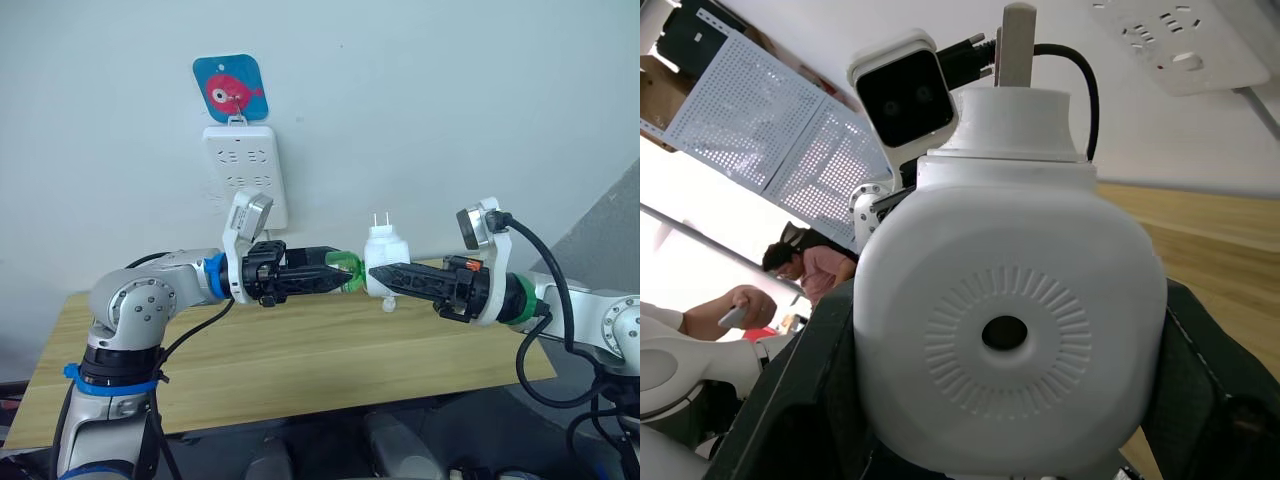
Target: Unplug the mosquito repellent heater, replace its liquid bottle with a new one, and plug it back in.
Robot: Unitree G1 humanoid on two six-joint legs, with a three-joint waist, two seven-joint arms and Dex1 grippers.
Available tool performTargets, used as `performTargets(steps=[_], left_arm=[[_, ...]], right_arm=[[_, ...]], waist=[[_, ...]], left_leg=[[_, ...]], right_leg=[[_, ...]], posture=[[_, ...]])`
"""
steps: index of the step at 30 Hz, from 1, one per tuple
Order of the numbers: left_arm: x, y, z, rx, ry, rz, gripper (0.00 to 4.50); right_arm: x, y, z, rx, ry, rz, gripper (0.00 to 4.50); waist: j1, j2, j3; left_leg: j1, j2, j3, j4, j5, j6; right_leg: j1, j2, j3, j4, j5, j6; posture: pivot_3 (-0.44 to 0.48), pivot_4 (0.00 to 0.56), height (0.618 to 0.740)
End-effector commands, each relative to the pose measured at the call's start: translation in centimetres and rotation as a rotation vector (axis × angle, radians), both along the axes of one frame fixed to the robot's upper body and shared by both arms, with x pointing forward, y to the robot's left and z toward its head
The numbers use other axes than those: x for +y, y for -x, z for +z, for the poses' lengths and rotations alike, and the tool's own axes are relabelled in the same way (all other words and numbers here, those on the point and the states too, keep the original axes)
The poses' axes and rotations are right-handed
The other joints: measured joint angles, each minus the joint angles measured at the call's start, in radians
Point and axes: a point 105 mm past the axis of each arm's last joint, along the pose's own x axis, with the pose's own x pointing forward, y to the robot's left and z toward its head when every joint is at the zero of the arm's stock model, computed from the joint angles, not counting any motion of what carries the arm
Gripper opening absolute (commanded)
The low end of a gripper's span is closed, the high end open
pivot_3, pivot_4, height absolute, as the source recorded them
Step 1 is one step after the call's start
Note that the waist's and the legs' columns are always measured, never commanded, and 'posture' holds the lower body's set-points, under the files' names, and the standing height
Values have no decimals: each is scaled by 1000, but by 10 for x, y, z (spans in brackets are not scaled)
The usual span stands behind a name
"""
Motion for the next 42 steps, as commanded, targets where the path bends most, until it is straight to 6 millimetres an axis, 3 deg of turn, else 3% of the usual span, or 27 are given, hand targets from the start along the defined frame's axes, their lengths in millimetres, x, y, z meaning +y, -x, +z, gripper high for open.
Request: performTargets(steps=[1,9,13,14,30,41,42], left_arm=[[-10,7,7,-52,16,-46,2319],[-12,9,2,-59,-1,-62,2319],[-12,7,1,-61,5,-51,2319],[-12,6,1,-62,6,-48,2319],[-10,-11,3,-30,76,44,2319],[-6,-27,6,-5,119,117,2319],[-6,-27,6,-1,119,114,2319]], right_arm=[[15,17,6,-34,8,103,2999],[14,18,5,-36,26,123,2999],[10,17,6,-36,34,123,4361],[9,17,6,-36,35,123,4500],[5,22,9,-73,87,138,4500],[2,41,-19,-237,318,203,4500],[-1,41,-21,-251,335,193,4139]], waist=[[0,0,0],[0,0,0],[0,1,-2],[0,0,-2],[0,0,-5],[0,0,-7],[1,0,-7]], left_leg=[[0,0,0,0,0,0],[0,0,0,0,0,0],[0,0,0,0,0,0],[0,0,0,0,0,0],[0,0,0,0,0,0],[0,-1,0,0,0,0],[0,-1,0,0,0,0]], right_leg=[[0,0,0,0,0,0],[0,0,0,0,0,0],[0,0,0,0,0,0],[0,0,0,0,0,0],[0,0,0,0,0,0],[0,0,0,0,0,0],[0,0,0,0,0,0]], posture=[[-190,78,729],[-190,78,729],[-195,77,729],[-195,77,729],[-203,78,729],[-210,77,729],[-211,77,729]])
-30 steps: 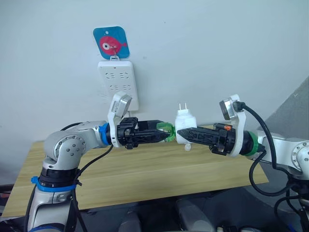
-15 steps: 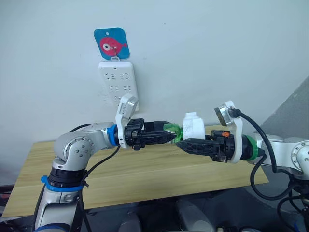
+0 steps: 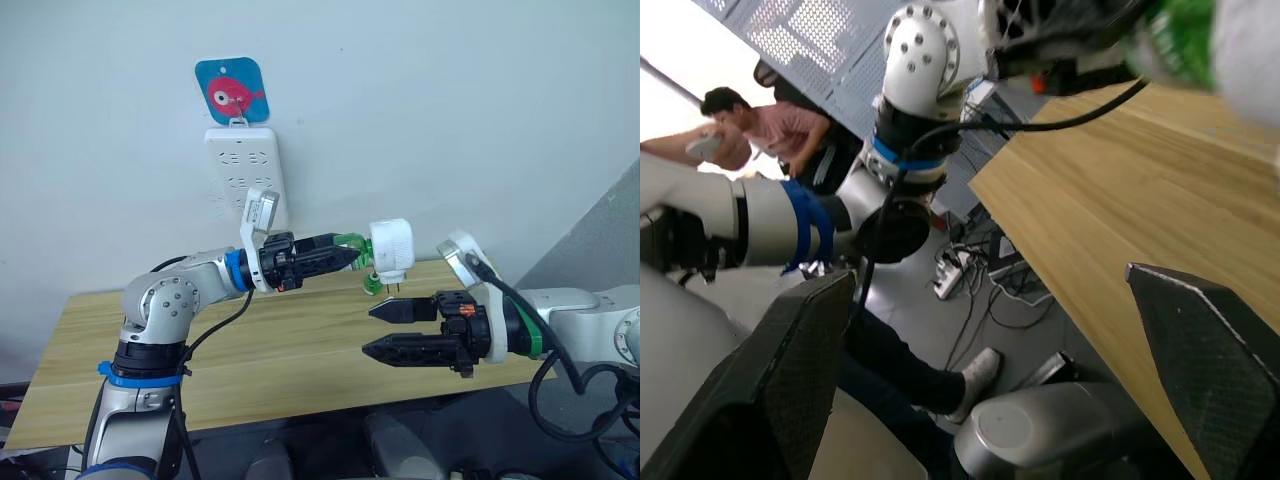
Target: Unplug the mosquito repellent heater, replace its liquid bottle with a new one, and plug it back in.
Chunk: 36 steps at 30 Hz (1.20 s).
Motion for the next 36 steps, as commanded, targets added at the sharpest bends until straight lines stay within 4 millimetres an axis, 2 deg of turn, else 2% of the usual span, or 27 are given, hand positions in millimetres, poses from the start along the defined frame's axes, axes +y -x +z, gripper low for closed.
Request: performTargets(steps=[1,4,7,11,12,17,21,25,33,36], left_arm=[[3,2,15,-47,36,-7,2319],[4,4,15,-39,33,-19,2319],[5,8,15,-25,25,-54,2319],[6,16,16,2,18,-120,2319],[6,18,17,7,13,-136,2319],[6,22,19,26,10,-183,2319],[4,24,21,32,19,-194,2319],[3,22,20,38,25,-177,2318],[5,8,13,10,10,-72,2318],[6,4,11,-4,3,-46,2318]], right_arm=[[-10,2,-2,-97,44,-7,3884],[-27,-1,0,-161,43,-50,2805],[-59,-13,-3,-197,136,-133,1730],[-84,-39,-8,-292,233,-220,157],[-86,-50,-10,-321,248,-244,0],[-80,-88,-24,-451,322,-252,0],[-58,-94,-24,-462,267,-176,0],[-28,-80,-9,-449,155,-60,0],[-8,-34,19,-347,17,95,0],[-5,-29,26,-331,-16,91,0]], waist=[[1,-1,-1],[1,-1,-1],[1,-1,-1],[-5,-2,-5],[-9,-2,-6],[-26,1,-11],[-27,2,-12],[-27,3,-12],[-25,3,-13],[-26,3,-14]], left_leg=[[0,0,0,0,0,0],[0,0,0,0,0,0],[0,-1,0,0,0,0],[1,-2,0,0,0,0],[2,-2,0,0,0,0],[2,-2,0,0,0,1],[1,-2,0,-1,0,1],[1,-3,-1,0,0,0],[1,-4,-3,0,0,0],[2,-4,-3,0,0,1]], right_leg=[[0,0,0,0,0,0],[0,0,0,0,0,0],[0,-1,0,0,0,0],[1,-1,1,0,1,1],[1,-1,1,0,1,1],[1,-1,1,0,1,2],[1,-1,1,0,1,1],[1,-3,0,0,2,0],[3,-3,-1,0,2,0],[4,-3,-2,0,1,0]], posture=[[-211,77,729],[-210,77,729],[-223,76,729],[-235,72,729],[-236,72,729],[-241,69,729],[-229,67,729],[-229,67,729],[-225,66,729],[-227,65,729]])
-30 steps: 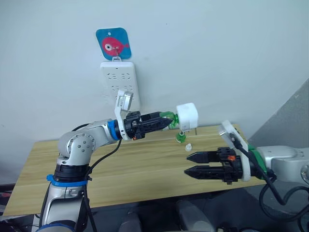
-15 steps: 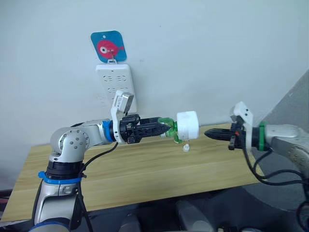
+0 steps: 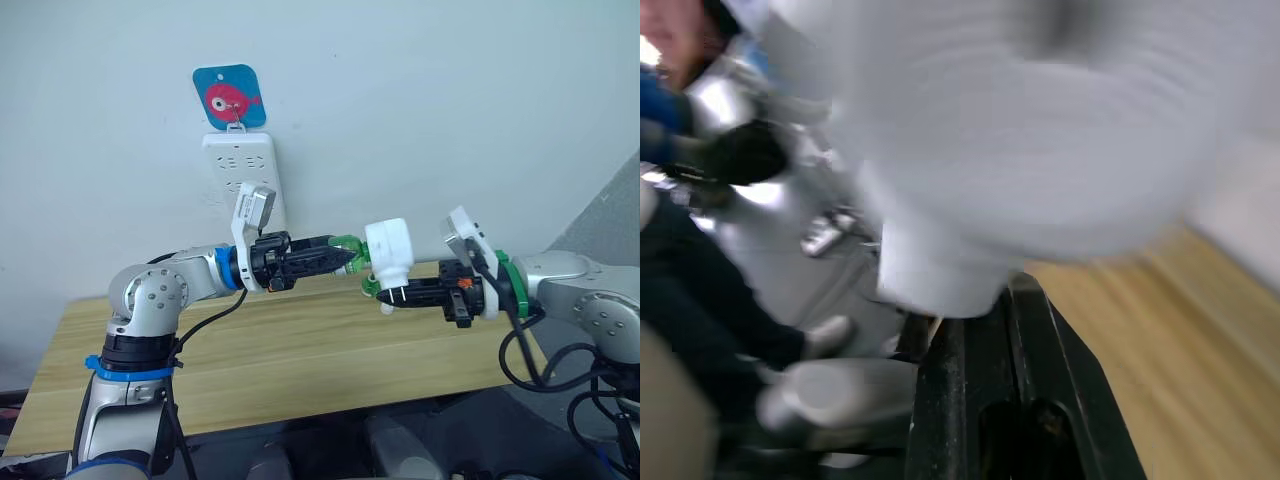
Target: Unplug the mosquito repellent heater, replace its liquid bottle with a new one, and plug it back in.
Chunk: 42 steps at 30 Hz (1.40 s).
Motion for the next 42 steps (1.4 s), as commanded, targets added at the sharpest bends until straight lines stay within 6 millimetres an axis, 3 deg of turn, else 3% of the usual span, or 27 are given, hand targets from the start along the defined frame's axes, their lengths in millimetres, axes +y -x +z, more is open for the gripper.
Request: performTargets(steps=[1,12,18,31,42], left_arm=[[0,-4,5,-57,9,30,2318],[1,0,-5,-100,-58,12,2318],[1,4,-8,-96,-63,-15,2318],[2,12,-7,-70,-52,-62,2318],[2,15,-4,-49,-36,-91,2318]], right_arm=[[5,7,21,-30,-63,13,0],[11,-14,57,-51,-206,-99,0],[8,-28,67,-49,-242,-173,0],[0,-48,70,-66,-232,-267,0],[-3,-48,53,-101,-128,-271,0]], waist=[[-1,0,-1],[-2,0,-1],[-2,0,-1],[-2,0,-1],[-2,0,-1]], left_leg=[[0,0,0,0,0,0],[0,0,0,0,0,0],[0,0,0,0,0,0],[0,0,0,0,0,0],[0,0,0,-1,0,0]], right_leg=[[0,0,0,0,0,0],[0,0,0,0,0,0],[0,0,0,0,0,0],[0,0,0,0,0,0],[0,0,0,-1,0,1]], posture=[[-229,65,729],[-228,63,729],[-229,66,729],[-230,67,729],[-237,69,729]])
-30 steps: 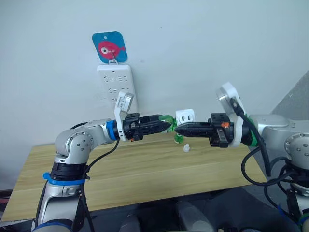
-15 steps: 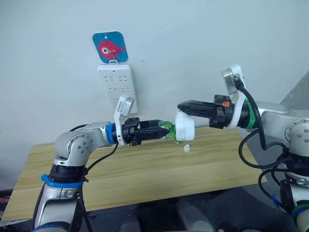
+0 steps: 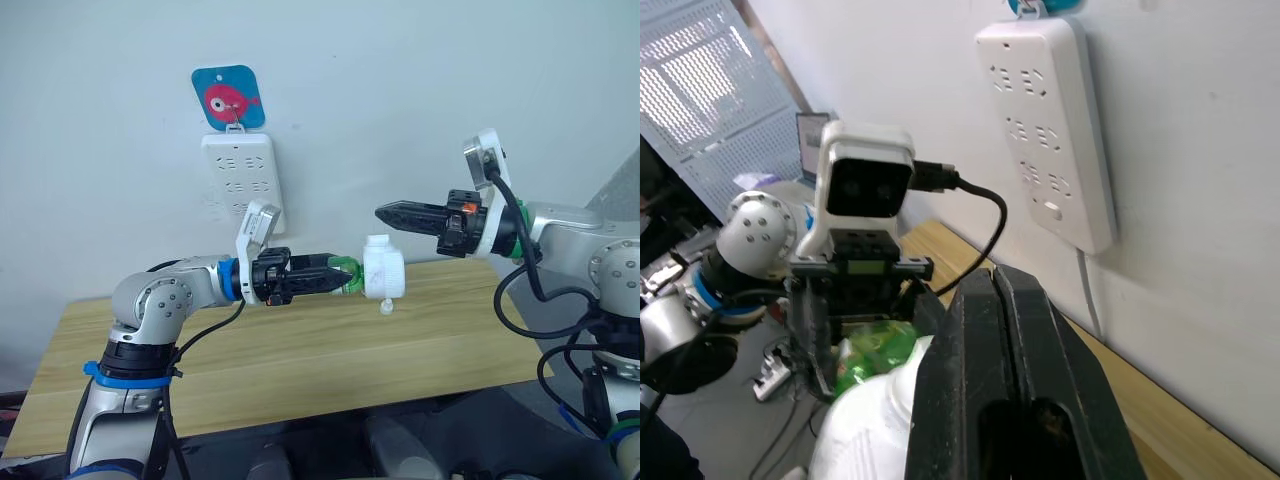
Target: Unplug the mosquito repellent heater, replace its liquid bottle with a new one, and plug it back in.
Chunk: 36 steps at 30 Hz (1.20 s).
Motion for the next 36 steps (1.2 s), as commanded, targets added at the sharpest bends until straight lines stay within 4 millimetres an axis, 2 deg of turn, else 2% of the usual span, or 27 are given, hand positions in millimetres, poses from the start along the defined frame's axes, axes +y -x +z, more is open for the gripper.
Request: performTargets(steps=[1,6,9,14,18,23,26,29,36], left_arm=[[0,7,14,-51,28,-36,2318],[1,7,13,-44,28,-37,2318],[1,7,13,-42,29,-38,2318],[0,9,15,-39,35,-53,2318],[0,13,18,-29,43,-78,2318],[1,15,23,-15,55,-95,2318],[2,14,29,5,84,-94,2318],[3,14,29,19,87,-97,2318],[3,7,28,13,87,-50,2318]], right_arm=[[0,5,4,-58,22,20,0],[-4,7,18,-67,-49,34,0],[-5,10,18,-53,-52,51,0],[-4,8,7,-36,-8,32,0],[-9,-6,0,-40,-2,-53,0],[-16,-12,-25,3,79,-96,0],[-15,-3,-47,39,156,-60,0],[-9,7,-56,68,169,-10,0],[8,43,-55,138,115,171,0]], waist=[[0,0,0],[0,0,0],[0,0,0],[0,0,0],[0,0,0],[0,0,0],[1,0,0],[0,0,0],[-3,0,0]], left_leg=[[0,0,0,0,0,0],[0,0,0,0,0,0],[0,0,0,0,0,0],[0,0,0,0,0,0],[0,0,0,0,0,0],[0,0,0,0,0,0],[0,0,0,0,0,0],[0,0,0,0,0,0],[0,0,0,0,0,0]], right_leg=[[0,0,0,0,0,0],[0,0,0,0,0,0],[0,0,0,0,0,0],[0,0,0,0,0,0],[0,0,0,0,0,0],[0,0,0,0,0,0],[0,0,0,0,0,0],[0,0,0,0,0,1],[0,0,0,0,0,1]], posture=[[-237,69,729],[-237,69,729],[-237,69,729],[-242,70,729],[-242,70,729],[-242,70,729],[-240,69,729],[-241,67,729],[-240,65,729]])
